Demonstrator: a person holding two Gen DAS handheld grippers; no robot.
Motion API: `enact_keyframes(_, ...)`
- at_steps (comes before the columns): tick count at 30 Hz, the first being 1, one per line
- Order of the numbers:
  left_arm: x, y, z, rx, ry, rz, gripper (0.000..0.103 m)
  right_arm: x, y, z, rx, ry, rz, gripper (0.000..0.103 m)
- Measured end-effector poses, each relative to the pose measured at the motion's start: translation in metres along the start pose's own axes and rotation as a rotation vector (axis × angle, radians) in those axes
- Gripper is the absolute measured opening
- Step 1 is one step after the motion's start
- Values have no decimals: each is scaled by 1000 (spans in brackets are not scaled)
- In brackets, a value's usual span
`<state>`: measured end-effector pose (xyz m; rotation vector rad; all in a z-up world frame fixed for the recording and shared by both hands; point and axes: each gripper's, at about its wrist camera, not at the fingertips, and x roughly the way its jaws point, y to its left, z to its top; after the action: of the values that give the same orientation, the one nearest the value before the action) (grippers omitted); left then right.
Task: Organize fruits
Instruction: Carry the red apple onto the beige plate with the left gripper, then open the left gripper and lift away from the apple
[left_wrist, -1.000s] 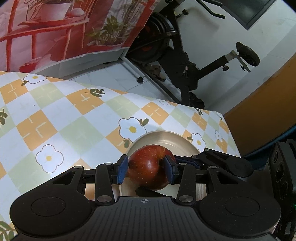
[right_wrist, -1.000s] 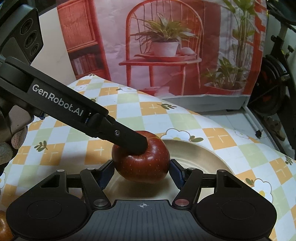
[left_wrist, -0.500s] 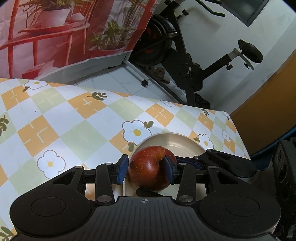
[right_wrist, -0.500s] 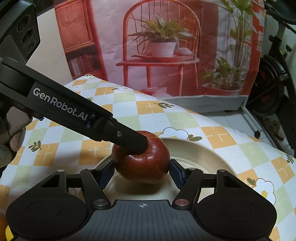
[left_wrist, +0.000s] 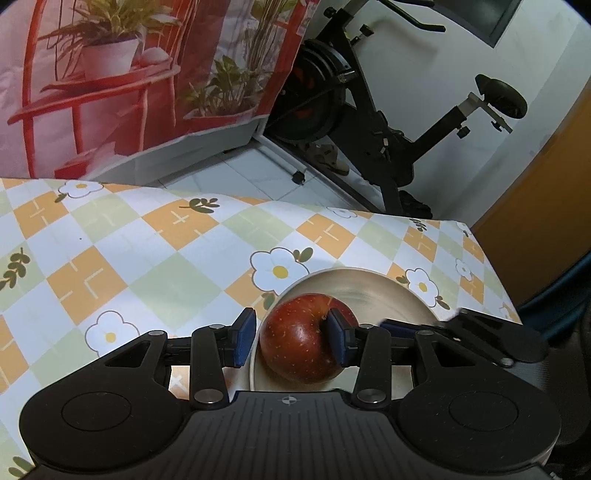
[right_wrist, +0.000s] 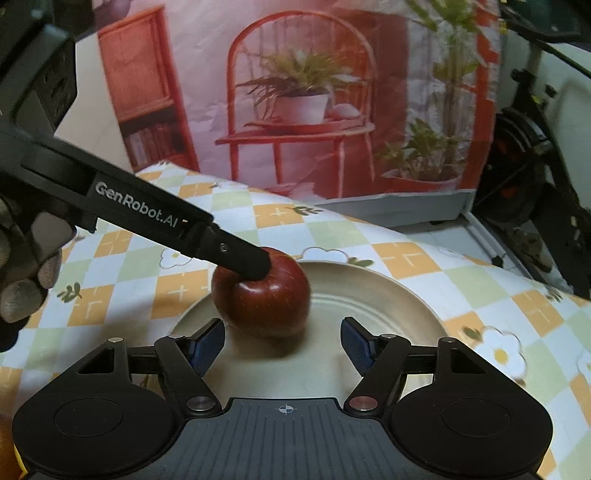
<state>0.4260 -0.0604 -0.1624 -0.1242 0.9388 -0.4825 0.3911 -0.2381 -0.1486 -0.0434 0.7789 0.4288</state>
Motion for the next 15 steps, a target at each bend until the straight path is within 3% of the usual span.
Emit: enact_keyframes(15,-25,-10,-6,17,-62,85,45,-77,-6,-43,207,-120,-71,66)
